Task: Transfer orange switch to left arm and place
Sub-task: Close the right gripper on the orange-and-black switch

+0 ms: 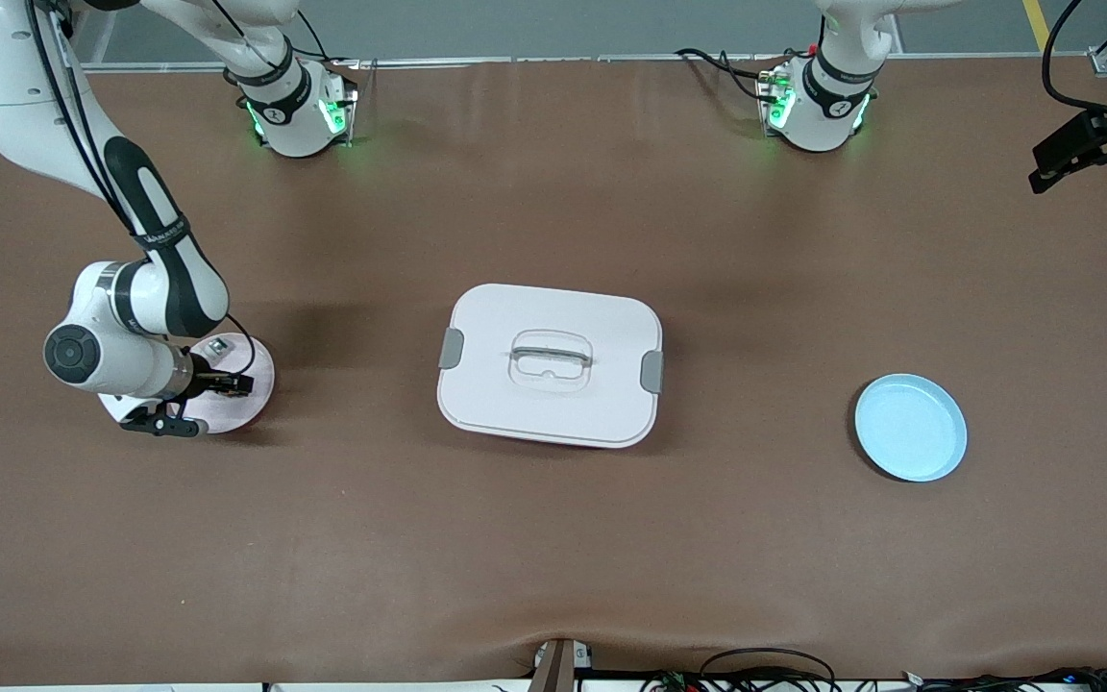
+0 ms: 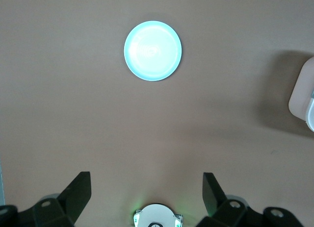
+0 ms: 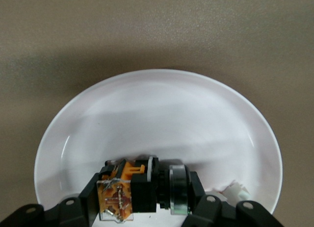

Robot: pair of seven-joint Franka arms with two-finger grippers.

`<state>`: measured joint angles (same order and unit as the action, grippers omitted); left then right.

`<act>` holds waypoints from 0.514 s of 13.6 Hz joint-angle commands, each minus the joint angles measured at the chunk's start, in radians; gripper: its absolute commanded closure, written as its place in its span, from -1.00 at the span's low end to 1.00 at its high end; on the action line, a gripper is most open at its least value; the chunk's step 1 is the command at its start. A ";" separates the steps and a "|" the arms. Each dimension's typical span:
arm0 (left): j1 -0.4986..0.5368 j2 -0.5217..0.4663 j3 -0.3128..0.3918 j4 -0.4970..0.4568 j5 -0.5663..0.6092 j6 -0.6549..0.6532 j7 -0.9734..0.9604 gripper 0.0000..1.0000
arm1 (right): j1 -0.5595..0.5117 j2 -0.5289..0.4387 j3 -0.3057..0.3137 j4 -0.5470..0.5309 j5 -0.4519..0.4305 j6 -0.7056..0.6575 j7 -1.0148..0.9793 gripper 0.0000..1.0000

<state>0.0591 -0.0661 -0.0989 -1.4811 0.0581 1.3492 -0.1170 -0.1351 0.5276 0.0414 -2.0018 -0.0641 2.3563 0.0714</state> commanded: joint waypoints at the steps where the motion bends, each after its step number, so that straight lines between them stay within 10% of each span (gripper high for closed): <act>1: 0.004 -0.004 -0.004 0.004 -0.011 -0.005 -0.001 -1.00 | -0.001 0.002 0.005 0.014 0.000 -0.011 -0.002 0.29; 7: 0.004 -0.009 -0.005 0.004 -0.012 -0.005 0.000 -1.00 | 0.011 -0.072 0.014 0.182 -0.006 -0.361 -0.001 0.28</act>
<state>0.0590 -0.0654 -0.0998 -1.4812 0.0580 1.3492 -0.1170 -0.1326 0.4993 0.0468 -1.8889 -0.0650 2.1349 0.0700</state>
